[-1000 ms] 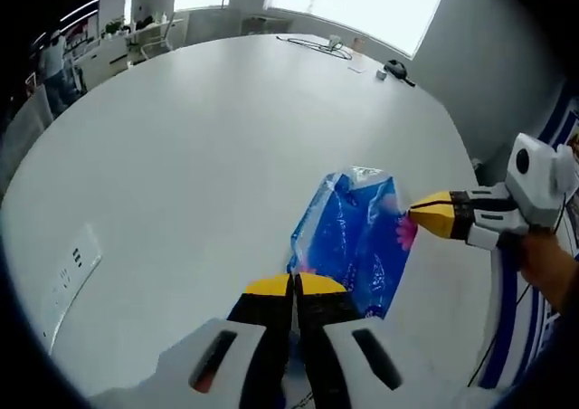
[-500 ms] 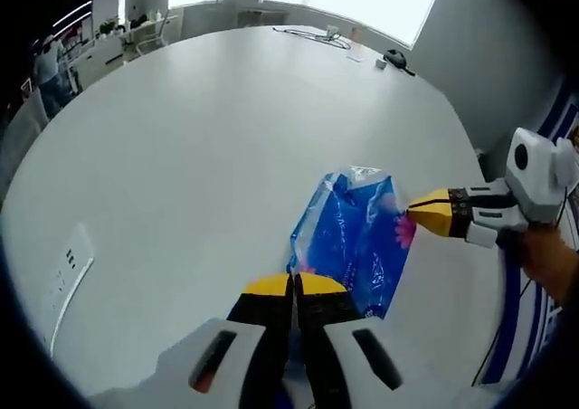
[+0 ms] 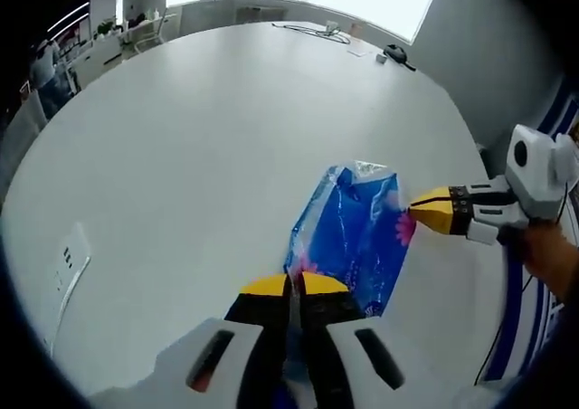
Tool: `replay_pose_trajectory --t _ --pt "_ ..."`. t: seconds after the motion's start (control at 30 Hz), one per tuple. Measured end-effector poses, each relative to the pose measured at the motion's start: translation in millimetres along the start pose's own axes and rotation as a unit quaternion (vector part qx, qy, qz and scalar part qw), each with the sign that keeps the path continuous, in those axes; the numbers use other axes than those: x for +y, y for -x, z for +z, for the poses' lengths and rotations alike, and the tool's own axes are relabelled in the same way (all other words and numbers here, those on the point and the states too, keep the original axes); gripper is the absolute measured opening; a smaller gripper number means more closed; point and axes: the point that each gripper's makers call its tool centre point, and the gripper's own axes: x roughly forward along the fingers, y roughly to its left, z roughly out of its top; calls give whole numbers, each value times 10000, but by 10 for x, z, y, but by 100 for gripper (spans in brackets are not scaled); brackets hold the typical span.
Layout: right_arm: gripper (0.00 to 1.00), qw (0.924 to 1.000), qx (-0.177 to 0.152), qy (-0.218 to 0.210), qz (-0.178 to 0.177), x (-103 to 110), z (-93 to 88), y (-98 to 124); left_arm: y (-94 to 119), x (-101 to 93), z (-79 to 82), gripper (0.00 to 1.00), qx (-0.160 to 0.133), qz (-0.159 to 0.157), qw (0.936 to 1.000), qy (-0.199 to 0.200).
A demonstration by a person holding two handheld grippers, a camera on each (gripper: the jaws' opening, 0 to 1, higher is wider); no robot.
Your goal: Arrange the tabletop items into an orderly group along one side of the table until the central work area is clear of visible clutter.
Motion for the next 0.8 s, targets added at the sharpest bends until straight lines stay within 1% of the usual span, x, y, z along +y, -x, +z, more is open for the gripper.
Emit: replay_pose_trajectory --t 0.2,0.37,0.47,0.8 --pt "0 10000 -11 -29 -6 -10 -3 9 16 6 -14 2 10 7 10000 -8" --pt "0 10000 47 -26 -25 -16 -34 15 20 8 -7 4 1 12 10000 -56" --pt "0 10000 47 -57 5 -9 -41 19 46 -2 -37 5 29 33 9999 -108" --pt "5 10000 60 -59 -24 -28 -35 14 72 5 -32 6 -1 31 9999 -109"
